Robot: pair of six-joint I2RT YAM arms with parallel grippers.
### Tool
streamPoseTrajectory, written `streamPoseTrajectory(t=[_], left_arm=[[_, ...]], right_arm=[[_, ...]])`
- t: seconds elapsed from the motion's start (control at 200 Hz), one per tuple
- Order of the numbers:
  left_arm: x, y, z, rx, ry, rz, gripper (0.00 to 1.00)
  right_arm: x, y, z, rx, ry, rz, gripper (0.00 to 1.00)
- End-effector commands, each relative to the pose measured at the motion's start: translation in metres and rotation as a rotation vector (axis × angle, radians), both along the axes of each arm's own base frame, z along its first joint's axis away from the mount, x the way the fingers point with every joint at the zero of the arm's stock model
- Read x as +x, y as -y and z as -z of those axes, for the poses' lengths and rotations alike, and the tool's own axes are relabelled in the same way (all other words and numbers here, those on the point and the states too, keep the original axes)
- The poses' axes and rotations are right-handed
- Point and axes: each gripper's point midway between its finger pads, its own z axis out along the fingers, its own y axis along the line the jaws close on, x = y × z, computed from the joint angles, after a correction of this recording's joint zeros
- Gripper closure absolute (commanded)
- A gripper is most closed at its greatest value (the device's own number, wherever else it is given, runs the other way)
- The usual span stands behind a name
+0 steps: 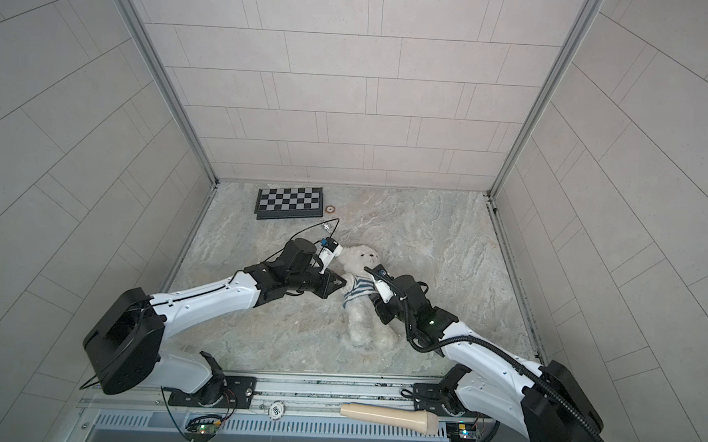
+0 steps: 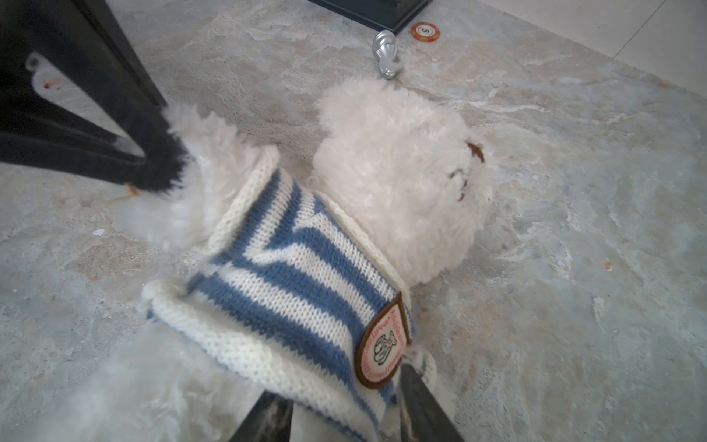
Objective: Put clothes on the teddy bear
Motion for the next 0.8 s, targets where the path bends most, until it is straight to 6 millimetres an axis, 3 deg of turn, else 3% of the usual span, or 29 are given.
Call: streamPoseTrajectory(t=[0.0, 0.155, 0.295, 0.796], left_arm=[[0.008, 0.006, -0.013, -0.020, 0.035, -0.008, 1.00], [0.014, 0.005, -0.012, -0.030, 0.025, -0.034, 1.00], [0.016, 0.004, -0.013, -0.044, 0.025, -0.045, 1.00], [0.021, -0.001, -0.011, -0.053, 0.011, -0.069, 1.00]], right_arm=[[-0.005, -0.003, -0.004, 0.047, 0.008, -0.022, 0.71], [-0.015, -0.004, -0.004, 0.080, -0.003, -0.040, 0.91], [-0.022, -0.003, -0.002, 0.084, -0.008, -0.041, 1.00], [-0.041, -0.023, -0.003, 0.054, 0.011, -0.112, 1.00]])
